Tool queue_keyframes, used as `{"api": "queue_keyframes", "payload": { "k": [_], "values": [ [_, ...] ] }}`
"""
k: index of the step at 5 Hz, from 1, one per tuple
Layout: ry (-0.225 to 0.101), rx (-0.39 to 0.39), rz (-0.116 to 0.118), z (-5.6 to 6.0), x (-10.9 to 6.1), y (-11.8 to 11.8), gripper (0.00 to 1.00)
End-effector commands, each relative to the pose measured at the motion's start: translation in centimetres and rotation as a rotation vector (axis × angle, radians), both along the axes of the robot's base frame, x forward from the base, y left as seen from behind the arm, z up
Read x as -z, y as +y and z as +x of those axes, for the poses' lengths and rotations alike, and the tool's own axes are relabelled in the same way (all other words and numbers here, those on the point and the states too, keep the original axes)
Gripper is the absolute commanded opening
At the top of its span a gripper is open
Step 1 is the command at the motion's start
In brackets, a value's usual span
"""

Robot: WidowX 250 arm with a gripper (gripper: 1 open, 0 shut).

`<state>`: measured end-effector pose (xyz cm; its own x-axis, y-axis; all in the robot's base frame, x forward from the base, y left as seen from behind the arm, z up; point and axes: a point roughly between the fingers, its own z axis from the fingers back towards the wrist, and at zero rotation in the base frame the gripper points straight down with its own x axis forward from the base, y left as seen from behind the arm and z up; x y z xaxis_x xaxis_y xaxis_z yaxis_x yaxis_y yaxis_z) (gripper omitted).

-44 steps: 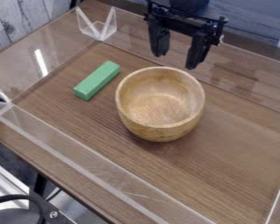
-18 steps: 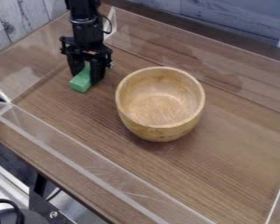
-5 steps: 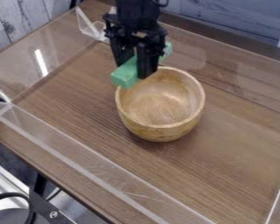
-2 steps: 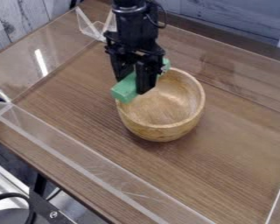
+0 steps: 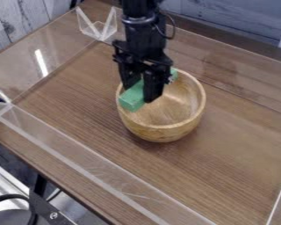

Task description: Put the green block in the brown bowl

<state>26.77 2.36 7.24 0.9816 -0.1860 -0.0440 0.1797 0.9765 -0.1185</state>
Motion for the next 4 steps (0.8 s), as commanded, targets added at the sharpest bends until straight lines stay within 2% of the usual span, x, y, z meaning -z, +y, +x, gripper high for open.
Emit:
{"api": "queue_keyframes", "payload": {
  "k": [1,4],
  "values": [
    [-0.032,0.023,0.008,0.8,-0.3,-0.7,0.00],
    [-0.015,0.049,0.012,1.2,0.7,-1.5,0.00]
  ]
}}
